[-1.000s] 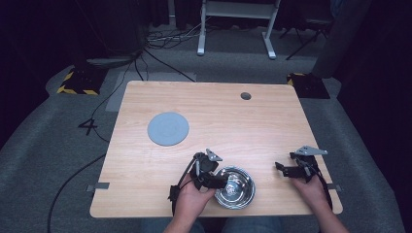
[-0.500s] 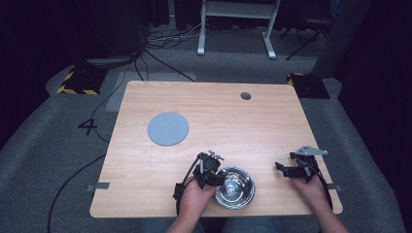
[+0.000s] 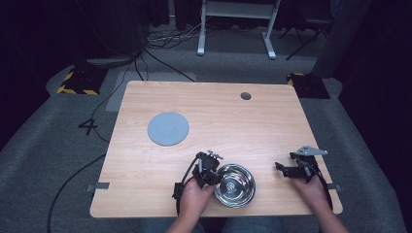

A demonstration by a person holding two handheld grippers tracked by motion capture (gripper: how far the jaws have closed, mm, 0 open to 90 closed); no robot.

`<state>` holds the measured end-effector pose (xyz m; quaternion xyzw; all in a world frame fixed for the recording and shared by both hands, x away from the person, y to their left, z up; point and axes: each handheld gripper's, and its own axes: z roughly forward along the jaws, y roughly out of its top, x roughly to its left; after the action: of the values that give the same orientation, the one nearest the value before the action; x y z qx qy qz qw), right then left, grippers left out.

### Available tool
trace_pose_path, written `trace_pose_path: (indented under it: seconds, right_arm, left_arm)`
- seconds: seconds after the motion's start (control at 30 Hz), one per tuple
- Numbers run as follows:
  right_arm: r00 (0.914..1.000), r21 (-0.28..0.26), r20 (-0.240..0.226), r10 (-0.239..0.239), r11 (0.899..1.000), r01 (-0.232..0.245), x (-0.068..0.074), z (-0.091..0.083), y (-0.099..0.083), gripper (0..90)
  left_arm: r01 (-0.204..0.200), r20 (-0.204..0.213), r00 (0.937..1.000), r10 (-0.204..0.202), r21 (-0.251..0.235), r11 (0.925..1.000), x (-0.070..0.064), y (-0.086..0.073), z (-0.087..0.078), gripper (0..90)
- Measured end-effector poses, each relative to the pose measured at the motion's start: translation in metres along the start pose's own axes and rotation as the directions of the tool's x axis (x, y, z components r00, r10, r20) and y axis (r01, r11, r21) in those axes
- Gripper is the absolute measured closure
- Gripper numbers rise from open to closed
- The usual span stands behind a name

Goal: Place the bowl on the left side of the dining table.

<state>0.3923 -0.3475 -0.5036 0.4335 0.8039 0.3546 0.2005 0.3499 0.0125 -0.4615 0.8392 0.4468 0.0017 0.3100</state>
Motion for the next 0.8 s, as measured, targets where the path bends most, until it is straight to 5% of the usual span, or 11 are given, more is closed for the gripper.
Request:
trace_pose_path:
  seconds: [0.17, 0.47, 0.8]
  right_arm:
    - [1.0, 0.0, 0.0, 0.0, 1.0, 0.0, 0.0, 0.0, 0.0, 17.7]
    - [1.0, 0.0, -0.001, 0.0, 1.0, 0.0, 0.0, 0.0, 0.0, 17.7]
    - [1.0, 0.0, -0.001, -0.002, 1.0, 0.002, 0.0, 0.0, 0.0, 17.9]
  left_arm:
    - [-0.005, 0.015, 0.9999, 0.006, -0.031, 0.9995, -0.003, 0.003, -0.008, 81.9]
    - [-0.051, -0.029, 0.9984, 0.049, -0.06, 0.9969, -0.009, 0.005, -0.018, 83.0]
    - [-0.026, -0.041, 0.9989, 0.022, -0.094, 0.9952, -0.005, 0.008, -0.029, 83.0]
